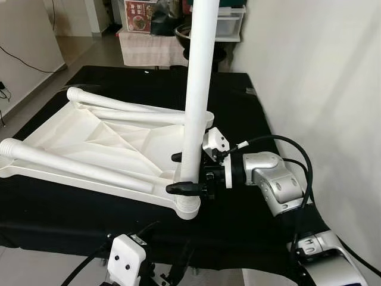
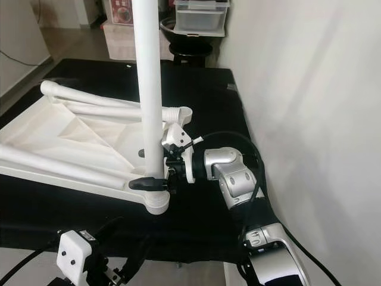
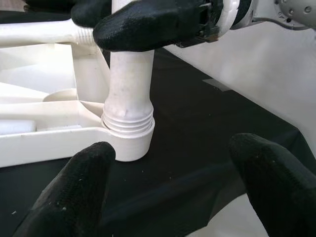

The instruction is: Building children table

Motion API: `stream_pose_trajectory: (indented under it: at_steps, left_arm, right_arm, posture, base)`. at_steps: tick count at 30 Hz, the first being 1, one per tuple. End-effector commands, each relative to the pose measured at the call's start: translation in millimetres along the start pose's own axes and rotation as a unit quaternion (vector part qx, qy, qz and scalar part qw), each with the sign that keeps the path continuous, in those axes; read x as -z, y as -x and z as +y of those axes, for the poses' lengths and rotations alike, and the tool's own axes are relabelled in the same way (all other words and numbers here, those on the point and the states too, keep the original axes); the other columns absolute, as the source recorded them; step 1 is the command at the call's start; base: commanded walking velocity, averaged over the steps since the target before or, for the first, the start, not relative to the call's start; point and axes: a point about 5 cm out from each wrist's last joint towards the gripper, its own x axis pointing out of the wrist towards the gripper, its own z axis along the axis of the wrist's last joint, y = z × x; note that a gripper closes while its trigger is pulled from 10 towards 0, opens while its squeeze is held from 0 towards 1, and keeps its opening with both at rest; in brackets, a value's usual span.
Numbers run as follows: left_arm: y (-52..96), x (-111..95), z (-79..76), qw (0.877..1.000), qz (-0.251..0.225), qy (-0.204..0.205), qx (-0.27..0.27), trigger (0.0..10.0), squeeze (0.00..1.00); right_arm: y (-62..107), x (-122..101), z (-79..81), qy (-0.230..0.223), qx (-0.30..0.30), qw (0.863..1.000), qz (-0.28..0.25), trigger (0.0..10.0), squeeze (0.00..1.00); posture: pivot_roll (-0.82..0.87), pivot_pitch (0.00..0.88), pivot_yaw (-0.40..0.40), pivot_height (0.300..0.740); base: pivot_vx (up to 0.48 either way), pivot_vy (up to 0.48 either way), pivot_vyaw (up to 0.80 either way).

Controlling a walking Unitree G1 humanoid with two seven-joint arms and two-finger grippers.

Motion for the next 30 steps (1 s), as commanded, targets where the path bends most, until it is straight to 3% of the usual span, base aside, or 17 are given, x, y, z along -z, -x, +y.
stream_pose_trajectory:
  at_steps: [1, 8, 14, 17, 18, 20, 21, 22, 23, 26, 27, 28, 30]
  left_arm:
    - [1.2, 1, -2.8, 1.000, 0.006, 0.004, 0.001, 10.0, 0.00]
    - [1.7, 0, -2.9, 1.000, 0.006, 0.004, 0.001, 10.0, 0.00]
    - [1.4, 0, -3.3, 1.000, 0.007, 0.006, 0.004, 10.0, 0.00]
    - [1.4, 0, -3.3, 1.000, 0.007, 0.006, 0.004, 10.0, 0.00]
    - [1.7, 0, -3.2, 1.000, 0.007, 0.006, 0.004, 10.0, 0.00]
    - [1.7, 0, -3.2, 1.000, 0.007, 0.006, 0.004, 10.0, 0.00]
    - [2.3, 0, -2.6, 1.000, 0.007, 0.005, 0.003, 10.0, 0.00]
    - [2.3, 0, -2.6, 1.000, 0.007, 0.005, 0.003, 10.0, 0.00]
    - [2.8, 0, -1.2, 1.000, 0.007, 0.004, 0.002, 10.0, 0.00]
    - [2.8, 0, -1.2, 1.000, 0.007, 0.004, 0.002, 10.0, 0.00]
    - [3.1, 0, -0.2, 1.000, 0.008, 0.003, 0.002, 10.0, 0.00]
    - [2.3, 0, 0.5, 1.000, 0.008, 0.003, 0.004, 10.0, 0.00]
    - [2.3, 0, 0.5, 1.000, 0.008, 0.003, 0.004, 10.0, 0.00]
  right_arm:
    - [-9.3, 2, 2.7, 0.005, -0.017, 1.000, 0.014, 0.0, 0.00]
    - [-9.1, 18, 5.3, -0.016, -0.005, 1.000, 0.022, 0.0, 0.00]
    - [6.1, 31, 4.3, -0.041, 0.075, 0.996, 0.029, 0.0, 0.00]
    - [6.1, 31, 4.3, -0.041, 0.075, 0.996, 0.029, 0.0, 0.00]
    - [7.8, 34, 5.0, -0.047, 0.124, 0.991, 0.030, 0.0, 0.00]
    - [7.8, 34, 5.0, -0.047, 0.124, 0.991, 0.030, 0.0, 0.00]
    - [8.0, 41, 11.5, -0.080, 0.294, 0.952, 0.024, 0.0, 0.00]
    - [8.0, 41, 11.5, -0.080, 0.294, 0.952, 0.024, 0.0, 0.00]
    - [2.6, 44, 29.9, -0.106, 0.382, 0.918, 0.015, 0.0, 0.00]
    - [2.6, 44, 29.9, -0.106, 0.382, 0.918, 0.015, 0.0, 0.00]
    - [2.3, 45, 43.0, -0.127, 0.439, 0.889, 0.008, 0.0, 0.00]
    - [-0.7, 46, 48.7, -0.136, 0.458, 0.878, 0.002, 0.0, 0.00]
    - [-0.7, 46, 48.7, -0.136, 0.458, 0.878, 0.002, 0.0, 0.00]
  posture:
    - [0.05, 0.153, -0.067, 0.740]
    - [0.04, 0.159, -0.063, 0.740]
    - [0.02, 0.160, -0.065, 0.740]
    - [0.02, 0.160, -0.065, 0.740]
    - [0.02, 0.165, -0.070, 0.740]
    - [0.02, 0.165, -0.070, 0.740]
    - [0.02, 0.169, -0.076, 0.740]
    - [0.02, 0.169, -0.076, 0.740]
    - [0.01, 0.168, -0.057, 0.740]
    - [0.01, 0.168, -0.057, 0.740]
    - [0.01, 0.168, -0.057, 0.740]
    - [0.01, 0.148, -0.055, 0.740]
    - [0.01, 0.148, -0.055, 0.740]
  base:
    - [0.000, 0.000, 0.00]
    - [0.000, 0.000, 0.00]
    - [0.000, 0.000, 0.00]
    - [0.000, 0.000, 0.00]
    - [0.000, 0.000, 0.00]
    - [0.000, 0.000, 0.00]
    - [0.000, 0.000, 0.00]
    - [0.000, 0.000, 0.00]
    - [0.000, 0.000, 0.00]
    - [0.000, 0.000, 0.00]
    - [0.000, 0.000, 0.00]
    - [0.000, 0.000, 0.00]
    - [0.000, 0.000, 0.00]
